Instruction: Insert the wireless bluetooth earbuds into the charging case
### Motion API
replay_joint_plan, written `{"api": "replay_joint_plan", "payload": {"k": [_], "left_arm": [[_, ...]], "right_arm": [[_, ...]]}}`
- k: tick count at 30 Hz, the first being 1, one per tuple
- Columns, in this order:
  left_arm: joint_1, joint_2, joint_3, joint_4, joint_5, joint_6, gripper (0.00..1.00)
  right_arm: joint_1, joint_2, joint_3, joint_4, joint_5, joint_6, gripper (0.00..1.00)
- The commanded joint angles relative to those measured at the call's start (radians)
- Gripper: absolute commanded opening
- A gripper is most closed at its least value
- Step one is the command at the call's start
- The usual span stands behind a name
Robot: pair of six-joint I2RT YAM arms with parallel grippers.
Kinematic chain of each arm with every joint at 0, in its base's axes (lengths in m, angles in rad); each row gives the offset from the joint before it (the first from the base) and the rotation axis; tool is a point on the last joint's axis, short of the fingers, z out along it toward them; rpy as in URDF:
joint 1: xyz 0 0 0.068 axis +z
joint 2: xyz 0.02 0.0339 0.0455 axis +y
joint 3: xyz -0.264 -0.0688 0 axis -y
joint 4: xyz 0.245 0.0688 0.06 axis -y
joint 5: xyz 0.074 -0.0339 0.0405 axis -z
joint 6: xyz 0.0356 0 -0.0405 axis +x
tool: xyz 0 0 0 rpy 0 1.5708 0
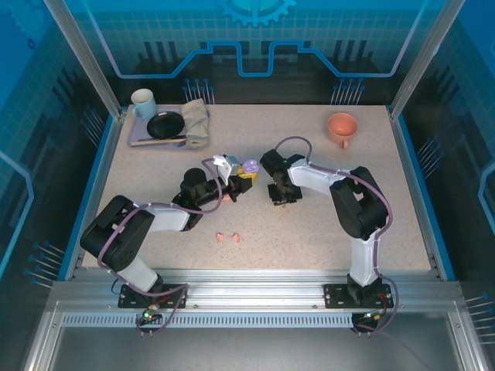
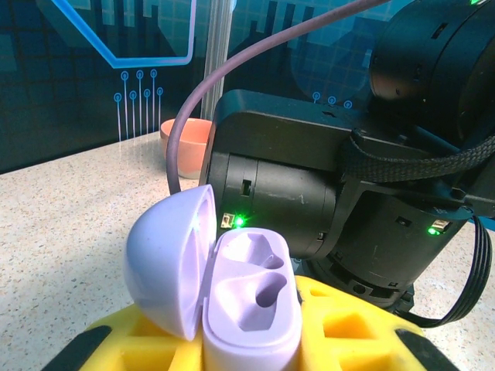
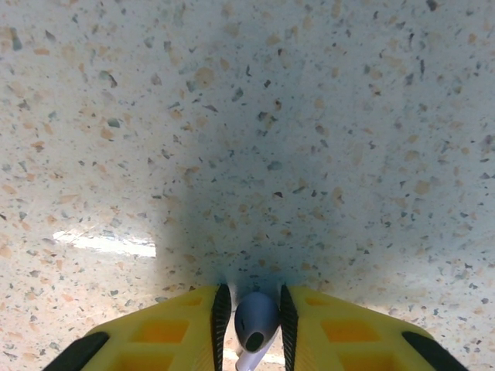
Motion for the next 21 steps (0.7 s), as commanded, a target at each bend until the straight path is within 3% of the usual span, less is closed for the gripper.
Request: {"api": "replay_joint_plan", "payload": {"k": [1, 10, 21], "left_arm": [[0.007, -0.023, 0.011, 0.012, 0.023, -0.012, 0.00], [0.008, -0.028, 0.017, 0.006, 0.025, -0.012, 0.00], [0.007, -0.031, 0.012, -0.001, 0.025, -0.007, 0.00]], "right_arm": [[-0.008, 0.005, -0.012, -0.011, 0.016, 0.011, 0.25], [-0.003, -0.030, -0.042, -0.001, 0.025, 0.012, 0.16], [-0.003, -0.128, -0.038, -0.021, 0.048, 0.014, 0.14]]}}
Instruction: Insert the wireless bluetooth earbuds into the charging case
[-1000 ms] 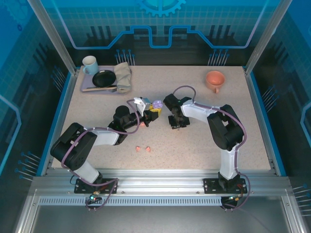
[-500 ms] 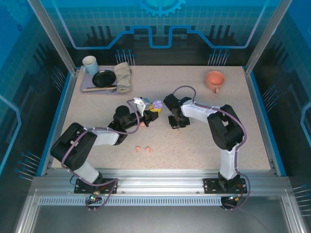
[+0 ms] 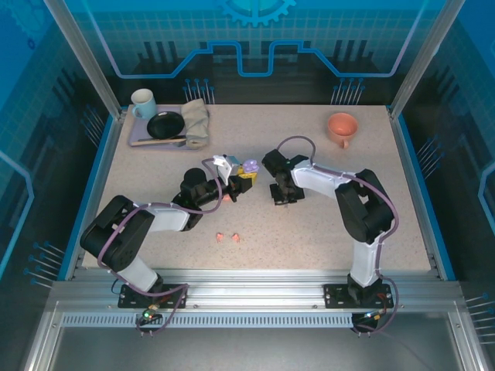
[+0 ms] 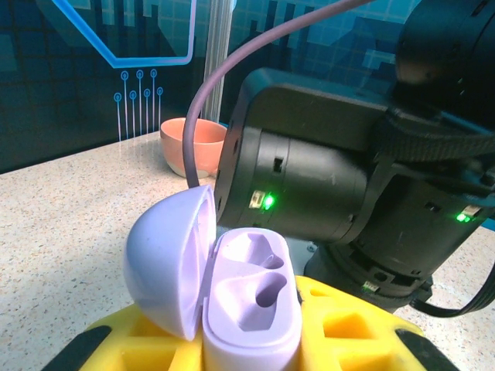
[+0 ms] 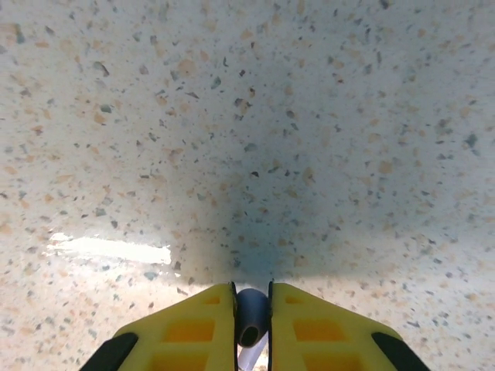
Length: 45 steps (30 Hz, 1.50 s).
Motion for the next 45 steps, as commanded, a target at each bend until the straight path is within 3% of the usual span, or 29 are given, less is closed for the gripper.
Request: {"api": "replay_joint_plan", "payload": {"k": [1, 16, 33, 45], "left_arm": [[0.007, -0.031, 0.012, 0.000, 0.024, -0.006, 0.00], [0.007, -0.007, 0.017, -0.004, 0.026, 0.002, 0.00], [-0.004, 0.073, 0.059, 0.009, 0.074, -0.022, 0.00], [-0.060, 0.139, 0.153, 0.011, 0.073, -0.017, 0.00]], "right_arm": [[-0.003, -0.076, -0.002, -0.033, 0.029, 0.014, 0.14], [-0.006, -0.321, 0.006, -0.093, 0.077, 0.016, 0.13], [0.007, -0.460, 0.111, -0.070, 0.069, 0.033, 0.12], [0.097, -0.484, 0.198, 0.023, 0.103, 0.015, 0.12]]}}
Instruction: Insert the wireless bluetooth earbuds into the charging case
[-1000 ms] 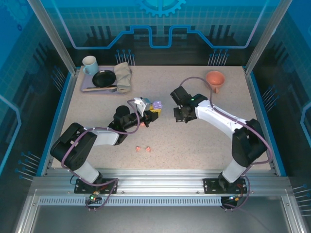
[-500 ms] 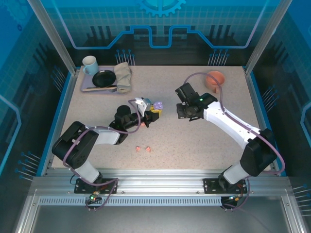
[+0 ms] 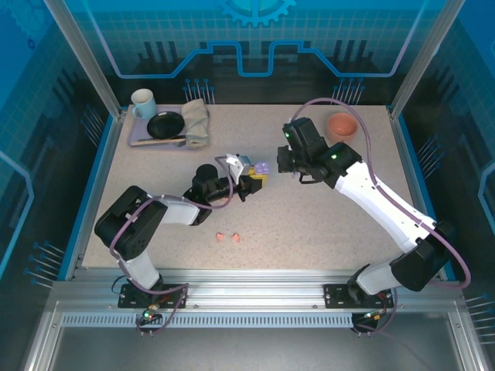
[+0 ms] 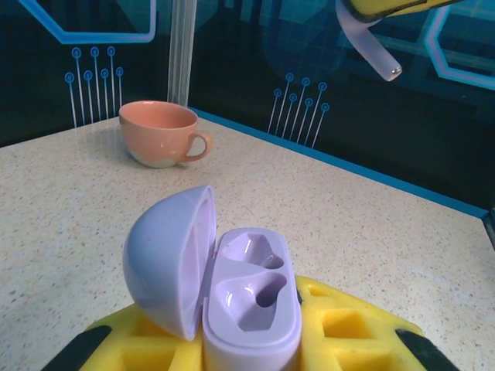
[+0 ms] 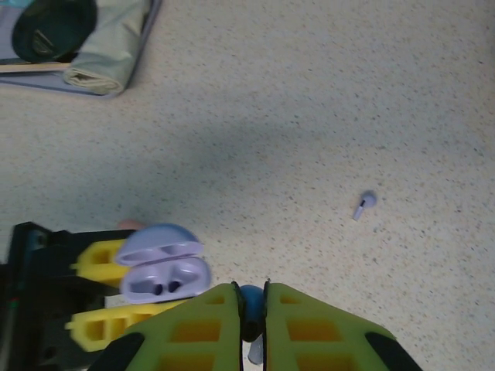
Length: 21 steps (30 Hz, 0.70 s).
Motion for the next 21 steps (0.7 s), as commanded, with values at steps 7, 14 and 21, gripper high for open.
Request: {"api": "replay_joint_plan", "payload": {"k": [7, 14, 21], "left_arm": [[-0.027, 0.032, 0.106, 0.019, 0.020, -0.045, 0.00], [-0.029, 0.041, 0.131, 0.019, 0.022, -0.067, 0.00], [-0.032, 0.047, 0.151, 0.026, 0.025, -0.090, 0.00]], "right_arm": [[0.093, -0.047, -0.044, 0.194, 0.105, -0.042, 0.12], [0.105, -0.079, -0.138, 0.329, 0.120, -0.070, 0.12], [0.118, -0.118, -0.244, 0.493, 0.152, -0.101, 0.12]]}}
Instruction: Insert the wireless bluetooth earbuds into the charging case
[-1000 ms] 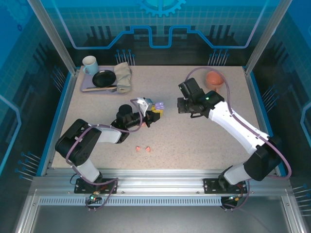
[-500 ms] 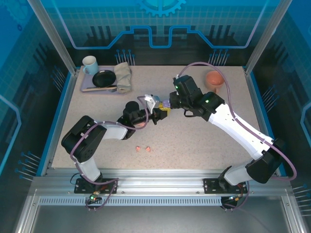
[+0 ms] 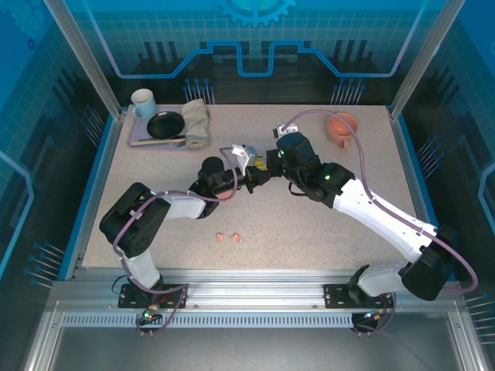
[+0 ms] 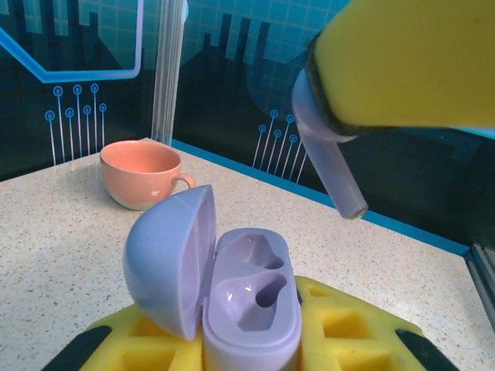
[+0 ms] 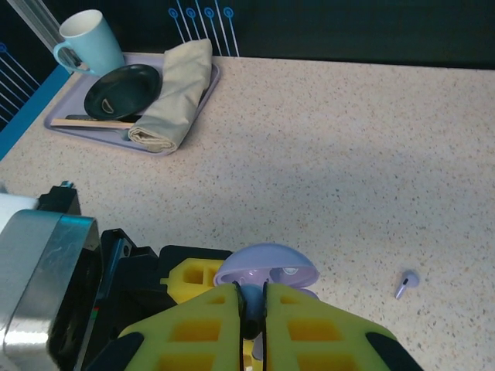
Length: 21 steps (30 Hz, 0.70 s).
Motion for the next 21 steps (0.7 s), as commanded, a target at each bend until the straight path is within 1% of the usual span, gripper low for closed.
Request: {"api": "replay_joint_plan", "payload": {"k": [1, 7, 21], "left_arm": [[-0.007, 0.014, 0.038, 0.027, 0.024, -0.023, 0.00], [-0.009, 0.018, 0.050, 0.030, 0.026, -0.030, 0.00], [-0.011, 0.009, 0.057, 0.027, 0.025, -0.029, 0.00]], "right_arm": [[0.022, -0.036, -0.041, 0.138, 0.043, -0.025, 0.12], [0.023, -0.031, -0.077, 0.191, 0.056, -0.013, 0.12], [0.023, -0.016, -0.102, 0.203, 0.060, -0.013, 0.12]]}}
